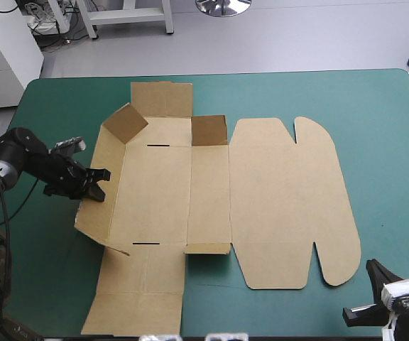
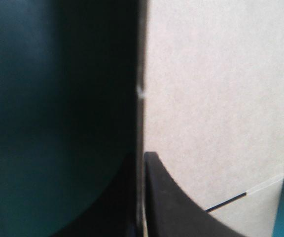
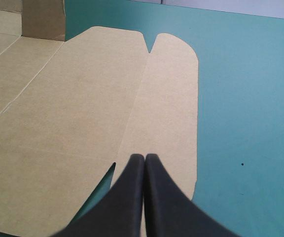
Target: Fold the box
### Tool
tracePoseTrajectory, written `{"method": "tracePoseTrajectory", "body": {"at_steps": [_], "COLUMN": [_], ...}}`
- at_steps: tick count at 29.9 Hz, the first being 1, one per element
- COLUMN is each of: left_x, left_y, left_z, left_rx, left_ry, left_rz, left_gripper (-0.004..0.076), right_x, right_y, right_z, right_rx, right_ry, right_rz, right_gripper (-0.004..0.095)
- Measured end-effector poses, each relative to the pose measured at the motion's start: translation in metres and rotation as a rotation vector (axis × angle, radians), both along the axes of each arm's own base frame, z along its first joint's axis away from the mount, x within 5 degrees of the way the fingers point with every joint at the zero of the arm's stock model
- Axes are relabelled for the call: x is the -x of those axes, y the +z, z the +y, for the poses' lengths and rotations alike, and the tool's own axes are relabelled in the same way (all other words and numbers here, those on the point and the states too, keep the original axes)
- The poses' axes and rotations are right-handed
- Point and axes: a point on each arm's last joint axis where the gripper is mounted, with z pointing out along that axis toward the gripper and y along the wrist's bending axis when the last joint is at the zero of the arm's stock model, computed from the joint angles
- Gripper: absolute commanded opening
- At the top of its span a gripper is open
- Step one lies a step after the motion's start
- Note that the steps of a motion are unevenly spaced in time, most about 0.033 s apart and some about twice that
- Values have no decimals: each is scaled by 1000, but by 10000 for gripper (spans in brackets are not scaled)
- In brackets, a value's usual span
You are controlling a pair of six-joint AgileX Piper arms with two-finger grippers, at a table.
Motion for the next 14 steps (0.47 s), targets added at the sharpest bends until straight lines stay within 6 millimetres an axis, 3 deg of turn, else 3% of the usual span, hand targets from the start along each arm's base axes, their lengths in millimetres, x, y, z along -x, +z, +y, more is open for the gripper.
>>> {"method": "tracePoseTrajectory", "body": {"at_steps": [8, 14], "left_x": [-31, -46], "left_y": [67, 91], "left_z": [-36, -72], "left_rx": [-381, -478], "left_ry": [-286, -600], "left_rz": [-253, -472], "left_gripper": [-10, -10], "right_x": [0, 0], "right_y": [0, -1], "right_z": [0, 0], "right_rx": [-1, 0], "right_ry": [1, 2], "right_rz": [4, 7], "right_gripper": [-19, -19]}}
